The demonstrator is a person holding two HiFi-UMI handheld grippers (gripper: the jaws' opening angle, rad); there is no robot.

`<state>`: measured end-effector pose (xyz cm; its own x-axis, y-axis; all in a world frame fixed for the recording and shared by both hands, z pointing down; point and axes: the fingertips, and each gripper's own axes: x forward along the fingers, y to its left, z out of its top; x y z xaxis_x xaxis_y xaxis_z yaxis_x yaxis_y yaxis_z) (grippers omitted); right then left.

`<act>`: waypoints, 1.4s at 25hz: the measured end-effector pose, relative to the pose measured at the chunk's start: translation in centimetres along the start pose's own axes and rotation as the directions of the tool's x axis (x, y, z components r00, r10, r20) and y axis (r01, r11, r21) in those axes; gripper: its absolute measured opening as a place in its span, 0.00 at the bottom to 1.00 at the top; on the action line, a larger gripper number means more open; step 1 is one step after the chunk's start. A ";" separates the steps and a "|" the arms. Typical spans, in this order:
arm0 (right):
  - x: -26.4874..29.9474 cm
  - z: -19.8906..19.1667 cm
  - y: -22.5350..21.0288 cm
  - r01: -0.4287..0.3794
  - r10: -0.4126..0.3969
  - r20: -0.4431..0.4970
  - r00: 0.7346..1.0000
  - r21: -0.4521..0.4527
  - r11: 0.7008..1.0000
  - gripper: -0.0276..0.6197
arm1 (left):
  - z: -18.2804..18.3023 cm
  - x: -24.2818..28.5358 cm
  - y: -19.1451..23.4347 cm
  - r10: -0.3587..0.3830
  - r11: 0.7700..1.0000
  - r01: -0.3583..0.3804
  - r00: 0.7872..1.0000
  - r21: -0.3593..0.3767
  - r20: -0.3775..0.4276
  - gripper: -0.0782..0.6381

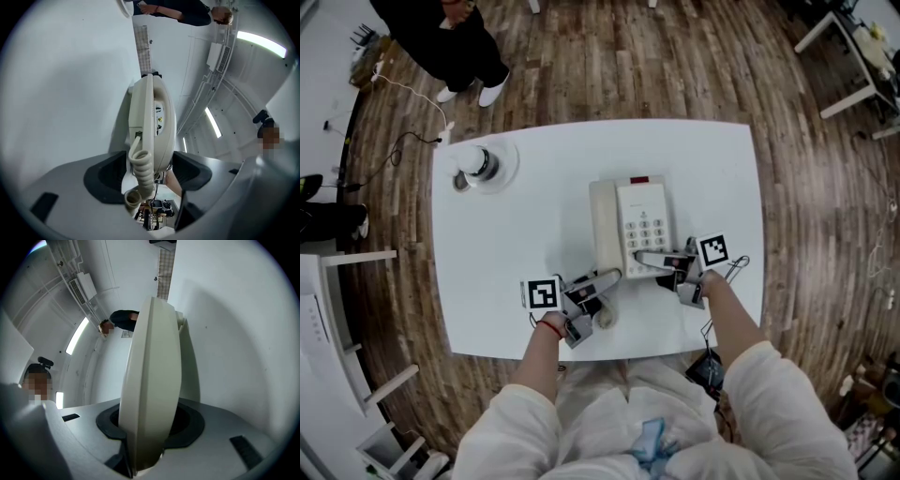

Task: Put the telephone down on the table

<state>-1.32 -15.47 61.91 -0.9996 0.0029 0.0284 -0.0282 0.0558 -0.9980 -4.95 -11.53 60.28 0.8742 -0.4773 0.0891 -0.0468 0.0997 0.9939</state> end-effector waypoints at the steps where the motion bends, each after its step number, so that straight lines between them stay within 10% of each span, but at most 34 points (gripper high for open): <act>1: 0.0 0.0 0.0 0.004 -0.004 0.001 1.000 0.003 1.000 0.32 | -0.1 0.0 -0.1 0.001 1.000 -0.001 1.000 -0.001 -0.002 0.53; 27: -4.7 -1.6 -0.3 0.090 -0.103 0.091 0.991 0.137 0.986 0.36 | 1.4 -0.2 -1.1 -0.054 0.998 0.056 0.997 -0.029 0.055 0.47; 35: -4.1 -4.0 0.6 0.119 -0.201 0.342 0.918 0.247 0.962 0.36 | 1.2 0.0 -0.6 -0.051 0.998 0.053 0.997 -0.031 0.057 0.47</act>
<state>2.78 -11.48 61.40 -0.9135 -0.3496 0.2080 -0.1473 -0.1925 -0.9702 -5.53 -12.66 59.75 0.8464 -0.5310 0.0417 0.0144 0.1010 0.9948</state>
